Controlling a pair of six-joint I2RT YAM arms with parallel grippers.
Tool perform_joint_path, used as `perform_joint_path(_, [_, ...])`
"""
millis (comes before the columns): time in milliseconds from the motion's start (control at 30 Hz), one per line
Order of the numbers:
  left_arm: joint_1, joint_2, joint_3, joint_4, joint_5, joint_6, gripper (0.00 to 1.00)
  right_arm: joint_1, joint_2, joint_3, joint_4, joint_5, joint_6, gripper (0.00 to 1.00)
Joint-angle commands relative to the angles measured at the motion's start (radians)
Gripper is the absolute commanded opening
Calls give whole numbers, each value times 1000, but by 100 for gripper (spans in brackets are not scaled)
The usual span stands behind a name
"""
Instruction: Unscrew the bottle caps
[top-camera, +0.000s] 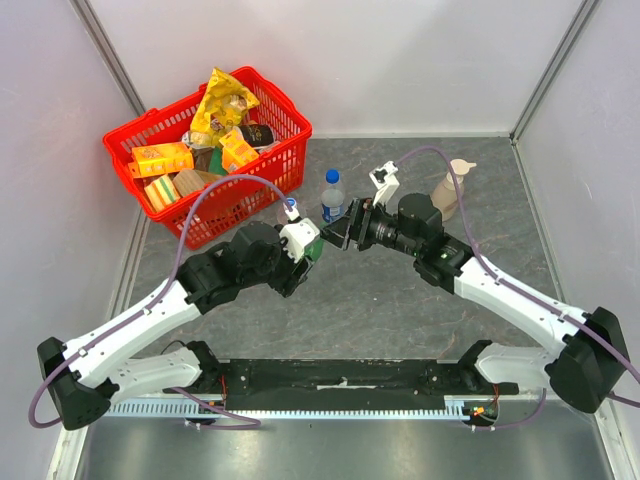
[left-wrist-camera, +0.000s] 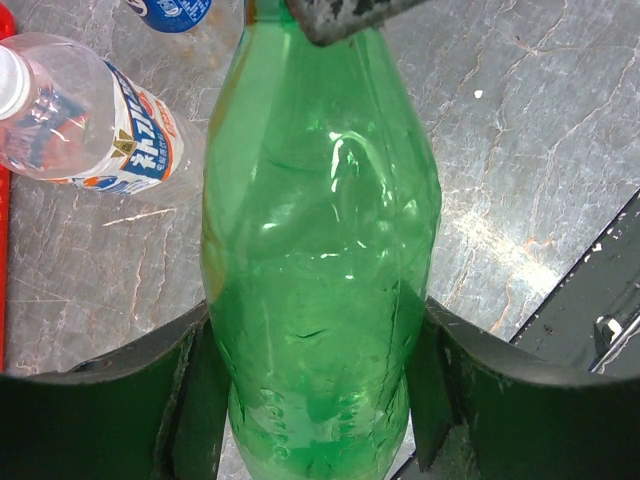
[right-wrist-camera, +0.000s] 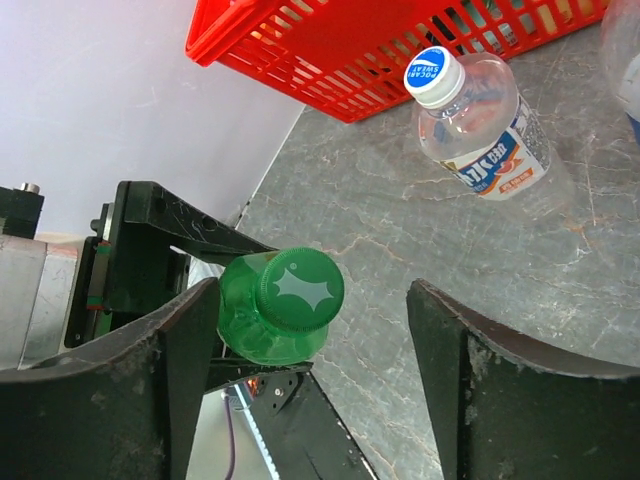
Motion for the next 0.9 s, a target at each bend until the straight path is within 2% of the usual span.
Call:
perform_joint_path(0, [-2, -11, -10, 47, 1, 0, 30, -13, 10, 21, 93, -47, 70, 78])
perform_joint_path(200, [-2, -5, -10, 47, 8, -1, 30, -30, 36, 1, 171, -114, 146, 69])
perform_joint_path(300, [-1, 1, -7, 47, 14, 2, 30, -33, 59, -10, 208, -143, 178, 60])
perform_joint_path(533, [-2, 0, -9, 47, 14, 2, 30, -33, 79, -16, 208, -177, 173, 51])
perform_joint_path(867, [-2, 4, -7, 47, 13, 3, 29, -33, 61, -19, 193, -177, 150, 21])
